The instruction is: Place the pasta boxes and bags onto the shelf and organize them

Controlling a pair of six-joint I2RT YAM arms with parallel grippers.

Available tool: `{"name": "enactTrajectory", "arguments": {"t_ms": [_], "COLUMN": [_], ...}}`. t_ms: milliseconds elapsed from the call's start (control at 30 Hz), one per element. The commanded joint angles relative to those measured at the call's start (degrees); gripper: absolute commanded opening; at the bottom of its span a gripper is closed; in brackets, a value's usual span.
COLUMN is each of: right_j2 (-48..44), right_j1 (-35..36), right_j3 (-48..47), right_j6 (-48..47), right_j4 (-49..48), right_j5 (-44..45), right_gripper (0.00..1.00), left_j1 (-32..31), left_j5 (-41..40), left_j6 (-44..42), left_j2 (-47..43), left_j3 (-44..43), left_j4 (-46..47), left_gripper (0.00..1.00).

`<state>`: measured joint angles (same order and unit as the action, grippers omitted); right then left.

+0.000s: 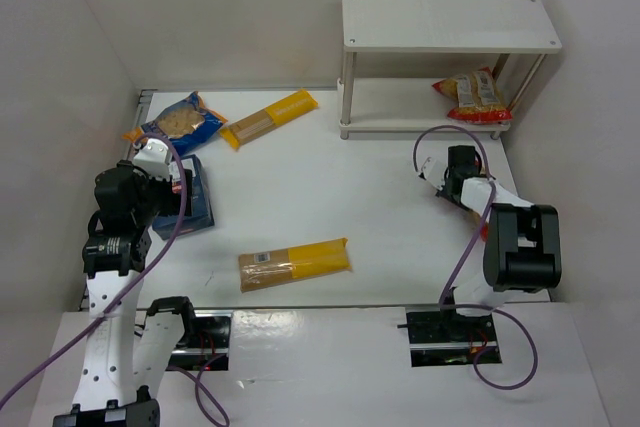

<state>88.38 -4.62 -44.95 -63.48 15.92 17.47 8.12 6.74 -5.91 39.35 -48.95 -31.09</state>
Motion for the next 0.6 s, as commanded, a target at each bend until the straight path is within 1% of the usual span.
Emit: {"name": "enactTrajectory", "arguments": {"t_ms": [0, 67, 100, 167, 200, 267, 333, 567], "right_j2": [-1.53, -6.27, -7.85, -12.50, -13.75, -16.47, -17.01, -18.76], "right_j1": [3.29, 4.62, 5.14, 5.77, 5.77, 6.29, 7.08, 8.13], "right_j3": [1.88, 0.57, -0.57, -3.11, -4.08, -6.63, -8.04, -11.73], "right_j6": [4.32, 5.38, 5.91, 7.49, 8.63, 9.68, 11.96, 18.21], "right_j4": [6.38, 8.24, 9.20, 11.23, 11.84, 12.91, 12.91, 5.71], "right_j5": [-8.40, -11.31, -15.24, -19.47, -23.85, -27.57, -30.73, -35.58], "right_gripper": [0.00, 0.00, 0.00, 0.00, 0.00, 0.00, 0.00, 0.00], "left_j1": [0.41, 0.41, 0.41, 0.41, 0.41, 0.41, 0.41, 0.41], "left_j5": [1.08, 1.08, 1.08, 1.08, 1.08, 1.08, 1.08, 1.08], "left_j6": [-0.59, -0.59, -0.59, -0.59, -0.59, -0.59, -0.59, -0.59], "left_j2": [-0.15, -0.15, -0.15, -0.15, -0.15, -0.15, -0.68, -1.74], "left_j3": [-0.01, -0.01, -0.01, -0.01, -0.01, -0.01, -0.01, -0.01], "left_j4": [1.65, 1.65, 1.65, 1.65, 1.65, 2.17, 2.18, 2.18], "left_gripper": [1.00, 1.00, 1.00, 1.00, 1.00, 1.00, 1.00, 1.00]}}
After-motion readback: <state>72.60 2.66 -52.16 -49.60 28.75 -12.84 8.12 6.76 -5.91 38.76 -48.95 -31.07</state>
